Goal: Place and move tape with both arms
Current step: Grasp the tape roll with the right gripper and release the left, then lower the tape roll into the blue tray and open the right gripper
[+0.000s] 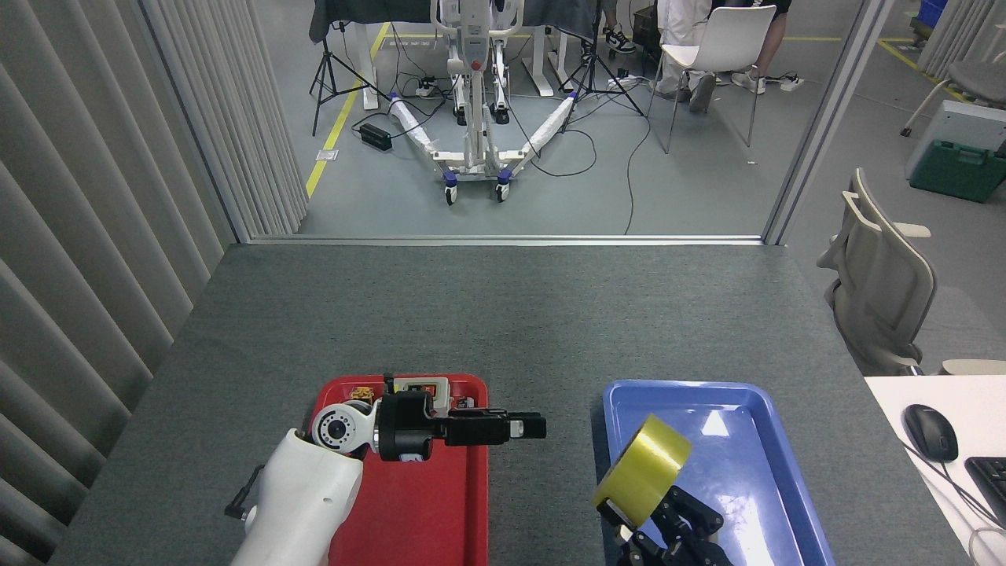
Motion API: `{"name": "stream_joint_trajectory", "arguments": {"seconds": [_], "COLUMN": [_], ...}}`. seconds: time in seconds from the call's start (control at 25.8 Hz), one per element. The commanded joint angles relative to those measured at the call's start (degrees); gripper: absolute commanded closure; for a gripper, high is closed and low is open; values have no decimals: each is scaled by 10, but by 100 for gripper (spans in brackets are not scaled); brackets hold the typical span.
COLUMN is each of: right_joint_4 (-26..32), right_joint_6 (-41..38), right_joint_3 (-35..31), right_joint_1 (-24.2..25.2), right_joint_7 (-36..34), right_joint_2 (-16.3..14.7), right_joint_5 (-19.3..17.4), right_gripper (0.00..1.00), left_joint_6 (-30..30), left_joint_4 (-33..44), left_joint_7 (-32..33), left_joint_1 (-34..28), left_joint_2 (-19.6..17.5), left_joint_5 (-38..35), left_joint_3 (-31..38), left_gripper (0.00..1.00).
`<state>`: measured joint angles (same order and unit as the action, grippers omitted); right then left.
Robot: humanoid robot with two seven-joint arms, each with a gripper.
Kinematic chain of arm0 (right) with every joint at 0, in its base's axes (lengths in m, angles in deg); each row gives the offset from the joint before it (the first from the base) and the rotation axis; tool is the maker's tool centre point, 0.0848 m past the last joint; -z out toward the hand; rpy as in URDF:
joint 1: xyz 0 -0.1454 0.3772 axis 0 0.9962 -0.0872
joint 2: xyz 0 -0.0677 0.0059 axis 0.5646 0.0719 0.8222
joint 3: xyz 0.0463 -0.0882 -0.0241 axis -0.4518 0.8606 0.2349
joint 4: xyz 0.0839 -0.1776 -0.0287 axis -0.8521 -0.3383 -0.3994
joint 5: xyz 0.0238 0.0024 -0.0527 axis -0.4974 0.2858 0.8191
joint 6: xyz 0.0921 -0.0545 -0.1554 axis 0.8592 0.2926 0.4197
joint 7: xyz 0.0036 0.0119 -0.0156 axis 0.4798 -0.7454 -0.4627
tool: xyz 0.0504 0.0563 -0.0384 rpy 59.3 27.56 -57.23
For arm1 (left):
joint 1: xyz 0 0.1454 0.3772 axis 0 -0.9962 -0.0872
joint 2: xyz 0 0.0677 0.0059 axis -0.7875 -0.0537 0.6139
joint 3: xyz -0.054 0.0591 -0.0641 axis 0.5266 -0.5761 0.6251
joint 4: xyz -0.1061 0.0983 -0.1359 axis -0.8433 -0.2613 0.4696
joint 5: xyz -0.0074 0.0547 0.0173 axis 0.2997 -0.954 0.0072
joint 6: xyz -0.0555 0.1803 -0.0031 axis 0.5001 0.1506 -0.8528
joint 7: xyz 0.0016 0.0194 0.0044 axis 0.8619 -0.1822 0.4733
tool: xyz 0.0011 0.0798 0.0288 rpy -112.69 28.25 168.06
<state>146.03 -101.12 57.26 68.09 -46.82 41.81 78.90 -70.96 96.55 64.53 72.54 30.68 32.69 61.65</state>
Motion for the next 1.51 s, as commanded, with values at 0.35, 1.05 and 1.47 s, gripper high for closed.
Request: {"name": "stream_joint_trajectory", "arguments": {"seconds": [0.35, 1.05, 1.47], "right_joint_4": [-35, -34, 15], "right_joint_6": [416, 507, 321], "right_joint_3": [-11, 8, -82], "right_joint_1": [-133, -187, -89], "right_joint_7": [539, 769, 159], "right_joint_2": [-24, -26, -27], "right_joint_5": [-94, -159, -17], "right_gripper": [100, 0, 0], "left_joint_6": [160, 550, 657], "left_joint_4": [97, 433, 411], "left_joint_7": [-210, -718, -708], "left_joint_1": [-109, -346, -342], "left_joint_2": [-121, -101, -87], "left_joint_5": [-94, -721, -657], "left_joint_3": [110, 13, -1], "left_gripper": [7, 2, 1]}}
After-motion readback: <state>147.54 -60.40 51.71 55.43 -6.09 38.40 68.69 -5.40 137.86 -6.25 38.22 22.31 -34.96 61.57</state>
